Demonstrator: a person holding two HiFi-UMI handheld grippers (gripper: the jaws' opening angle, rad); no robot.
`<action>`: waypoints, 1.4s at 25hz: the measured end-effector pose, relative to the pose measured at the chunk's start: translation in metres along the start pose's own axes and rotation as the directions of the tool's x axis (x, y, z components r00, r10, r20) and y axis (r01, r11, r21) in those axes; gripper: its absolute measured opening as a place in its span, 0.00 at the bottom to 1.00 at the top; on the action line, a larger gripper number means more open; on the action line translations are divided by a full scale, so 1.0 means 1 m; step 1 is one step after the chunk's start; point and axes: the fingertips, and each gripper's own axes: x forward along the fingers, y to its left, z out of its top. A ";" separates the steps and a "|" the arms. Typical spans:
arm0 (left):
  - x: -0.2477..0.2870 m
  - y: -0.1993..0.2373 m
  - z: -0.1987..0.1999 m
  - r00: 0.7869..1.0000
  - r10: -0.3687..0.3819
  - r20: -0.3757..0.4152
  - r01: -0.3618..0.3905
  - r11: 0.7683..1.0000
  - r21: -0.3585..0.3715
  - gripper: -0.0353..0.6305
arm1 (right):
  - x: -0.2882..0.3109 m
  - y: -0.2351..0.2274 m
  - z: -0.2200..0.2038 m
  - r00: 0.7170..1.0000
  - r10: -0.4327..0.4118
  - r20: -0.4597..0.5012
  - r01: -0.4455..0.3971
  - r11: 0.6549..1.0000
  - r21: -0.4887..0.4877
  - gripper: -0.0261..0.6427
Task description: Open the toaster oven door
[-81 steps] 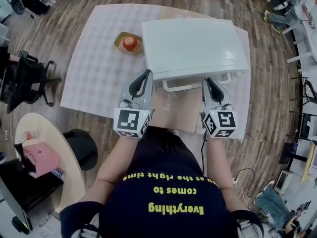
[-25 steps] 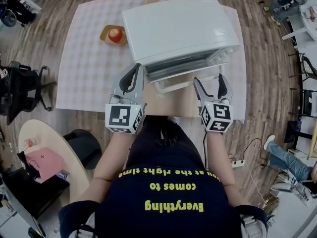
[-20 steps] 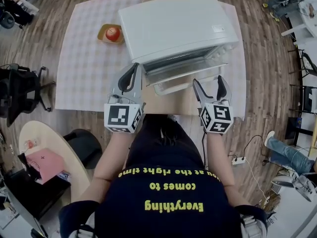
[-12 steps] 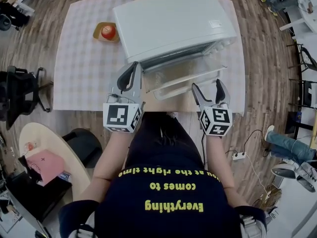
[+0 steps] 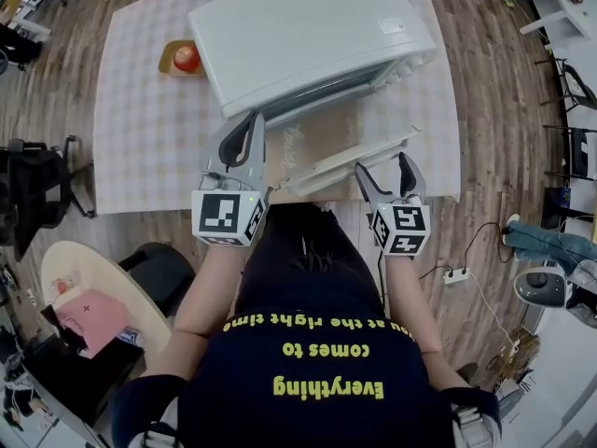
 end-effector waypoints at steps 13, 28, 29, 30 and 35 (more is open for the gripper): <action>0.004 -0.016 -0.002 0.999 -0.051 -0.011 0.051 0.999 0.020 0.06 | 0.005 -0.009 -0.064 0.996 -0.014 -0.090 0.018 0.999 0.044 0.65; -0.010 -0.019 -0.013 0.998 -0.047 -0.040 0.047 0.999 0.022 0.06 | 0.031 -0.019 -0.128 0.987 -0.006 -0.159 0.016 0.998 0.066 0.63; -0.011 -0.019 -0.013 0.998 -0.046 -0.042 0.047 0.999 0.024 0.06 | 0.034 -0.019 -0.133 0.986 -0.005 -0.168 0.016 0.998 0.064 0.63; -0.012 -0.019 -0.013 0.998 -0.045 -0.043 0.046 0.999 0.026 0.06 | 0.036 -0.019 -0.137 0.984 -0.004 -0.178 0.015 0.998 0.061 0.63; -0.015 -0.019 -0.012 0.998 -0.041 -0.046 0.042 0.998 0.036 0.06 | 0.042 -0.019 -0.148 0.981 0.002 -0.195 0.007 0.999 0.046 0.64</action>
